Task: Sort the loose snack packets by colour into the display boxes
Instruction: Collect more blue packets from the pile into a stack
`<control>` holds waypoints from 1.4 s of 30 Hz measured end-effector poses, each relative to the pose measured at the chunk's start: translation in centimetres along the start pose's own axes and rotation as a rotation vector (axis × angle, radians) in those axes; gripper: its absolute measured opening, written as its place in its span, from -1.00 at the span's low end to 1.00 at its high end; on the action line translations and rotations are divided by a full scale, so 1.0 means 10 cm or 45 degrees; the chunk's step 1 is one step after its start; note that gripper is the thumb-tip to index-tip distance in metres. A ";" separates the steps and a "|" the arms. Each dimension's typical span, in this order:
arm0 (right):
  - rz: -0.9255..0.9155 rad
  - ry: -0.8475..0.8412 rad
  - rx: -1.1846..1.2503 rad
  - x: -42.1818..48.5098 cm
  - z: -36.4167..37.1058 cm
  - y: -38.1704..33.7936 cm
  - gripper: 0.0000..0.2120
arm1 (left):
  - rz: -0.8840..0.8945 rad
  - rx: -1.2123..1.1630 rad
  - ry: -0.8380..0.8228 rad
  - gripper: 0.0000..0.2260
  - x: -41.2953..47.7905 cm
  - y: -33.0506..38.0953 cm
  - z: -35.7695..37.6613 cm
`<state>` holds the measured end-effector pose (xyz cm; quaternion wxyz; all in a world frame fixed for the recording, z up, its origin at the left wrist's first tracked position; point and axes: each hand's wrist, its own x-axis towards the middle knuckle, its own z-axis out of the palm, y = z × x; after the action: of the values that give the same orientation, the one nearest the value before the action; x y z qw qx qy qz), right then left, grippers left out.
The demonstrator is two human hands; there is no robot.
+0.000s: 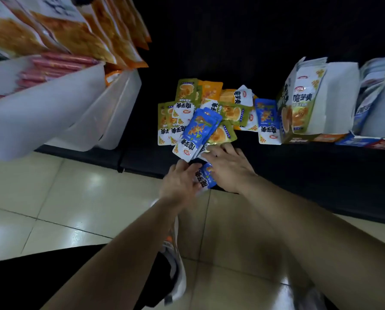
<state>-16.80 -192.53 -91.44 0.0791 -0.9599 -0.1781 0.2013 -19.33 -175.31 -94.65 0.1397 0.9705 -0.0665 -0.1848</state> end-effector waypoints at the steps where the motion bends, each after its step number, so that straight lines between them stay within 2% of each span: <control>1: -0.006 -0.019 -0.049 0.04 0.05 -0.01 -0.40 | 0.014 -0.034 0.023 -0.48 0.00 -0.01 0.02; 3: 0.029 -0.021 -0.112 0.06 0.14 0.03 -0.40 | 0.005 -0.117 0.130 -0.61 -0.01 -0.03 0.02; 6: 0.171 -0.002 -0.038 -0.03 0.21 0.10 -0.46 | -0.063 -0.201 0.293 -0.75 0.01 -0.08 -0.03; 11: 0.403 -0.109 0.346 -0.29 0.19 0.28 -0.60 | -0.158 -0.153 0.515 -0.73 0.22 -0.19 -0.28; 13: 0.495 -0.118 0.531 -0.44 0.20 0.41 -0.66 | -0.210 -0.125 0.457 -0.62 0.36 -0.18 -0.35; 16: 0.589 -0.065 0.826 -0.65 0.21 0.55 -0.73 | -0.264 -0.199 0.252 -0.43 0.53 -0.12 -0.35; 19: 0.633 -0.002 0.975 -0.78 0.21 0.63 -0.84 | -0.317 -0.241 0.175 -0.34 0.64 -0.05 -0.30; 24: 0.646 0.040 1.072 -0.86 0.11 0.66 -0.91 | -0.287 -0.328 0.191 -0.40 0.59 0.00 -0.22; 32: 0.584 0.199 1.129 -0.74 -0.21 0.57 -0.89 | -0.281 -0.797 0.255 -0.70 0.42 -0.03 -0.73; 38: 0.417 0.333 1.243 -0.74 -0.55 0.45 -0.84 | -0.111 -1.064 -0.015 -0.80 0.19 0.24 -1.03; 42: 0.432 0.300 1.310 -0.82 -0.59 0.42 -0.82 | -0.079 -1.278 -0.105 -0.73 0.10 0.52 -0.98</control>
<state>-20.09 -199.91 -84.09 0.5235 -0.8289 0.1105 0.1634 -15.12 -178.01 -84.70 0.5808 0.7771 0.0540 -0.2363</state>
